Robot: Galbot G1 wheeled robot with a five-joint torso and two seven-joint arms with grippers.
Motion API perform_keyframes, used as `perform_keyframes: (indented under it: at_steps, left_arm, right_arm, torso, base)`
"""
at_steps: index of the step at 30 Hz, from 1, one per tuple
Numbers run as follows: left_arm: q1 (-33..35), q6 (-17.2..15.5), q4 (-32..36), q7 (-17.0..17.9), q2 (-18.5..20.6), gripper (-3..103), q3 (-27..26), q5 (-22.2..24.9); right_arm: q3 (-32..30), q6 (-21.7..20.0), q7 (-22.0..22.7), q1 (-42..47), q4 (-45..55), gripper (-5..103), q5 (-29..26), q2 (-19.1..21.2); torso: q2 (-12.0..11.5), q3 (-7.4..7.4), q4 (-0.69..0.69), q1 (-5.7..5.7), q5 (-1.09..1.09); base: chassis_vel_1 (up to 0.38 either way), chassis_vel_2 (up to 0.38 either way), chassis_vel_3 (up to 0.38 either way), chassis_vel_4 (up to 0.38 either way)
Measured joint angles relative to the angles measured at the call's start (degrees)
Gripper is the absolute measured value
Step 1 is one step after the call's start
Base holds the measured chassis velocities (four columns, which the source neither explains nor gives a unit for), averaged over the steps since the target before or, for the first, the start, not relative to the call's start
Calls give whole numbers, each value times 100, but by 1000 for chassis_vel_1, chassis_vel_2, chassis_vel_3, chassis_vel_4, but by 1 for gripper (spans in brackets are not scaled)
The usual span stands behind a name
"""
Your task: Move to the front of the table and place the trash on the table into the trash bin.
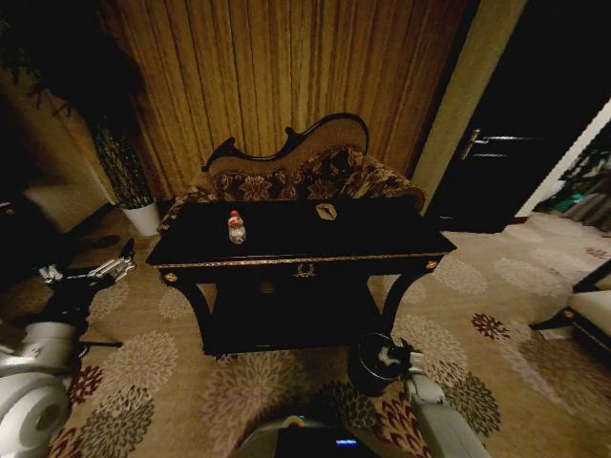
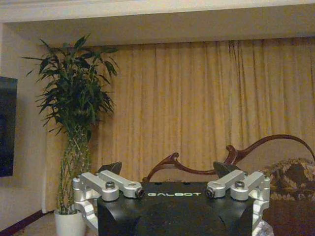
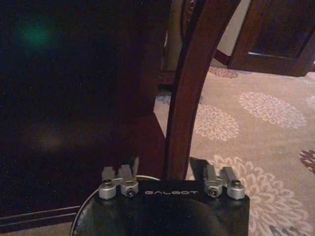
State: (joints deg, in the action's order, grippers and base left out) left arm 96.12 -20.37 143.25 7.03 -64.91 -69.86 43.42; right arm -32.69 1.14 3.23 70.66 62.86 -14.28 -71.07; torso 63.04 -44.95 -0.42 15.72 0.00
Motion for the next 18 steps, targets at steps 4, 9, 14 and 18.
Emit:
perform_keyframes:
  at_steps: [4,9,14,18]
  left_arm:
    - [-2,1,0,-1,7,100,-13,0]
    - [-2,5,0,-7,-3,100,-20,0]
    - [-1,10,0,-13,-7,100,-23,-1]
    - [-8,12,0,-14,3,100,-25,-1]
  right_arm:
    - [-11,0,0,15,36,72,-11,1]
    - [-21,-48,-2,61,139,89,-60,12]
    - [-28,-77,-3,76,177,100,-72,6]
    - [-34,-90,-4,92,198,100,-81,0]
  torso:
    - [0,0,0,0,0]
    - [0,0,0,0,0]
    - [0,0,0,0,0]
    - [0,0,0,0,0]
  base:
    - [0,0,0,0]
    - [0,0,0,0]
    - [0,0,0,0]
    - [0,0,0,0]
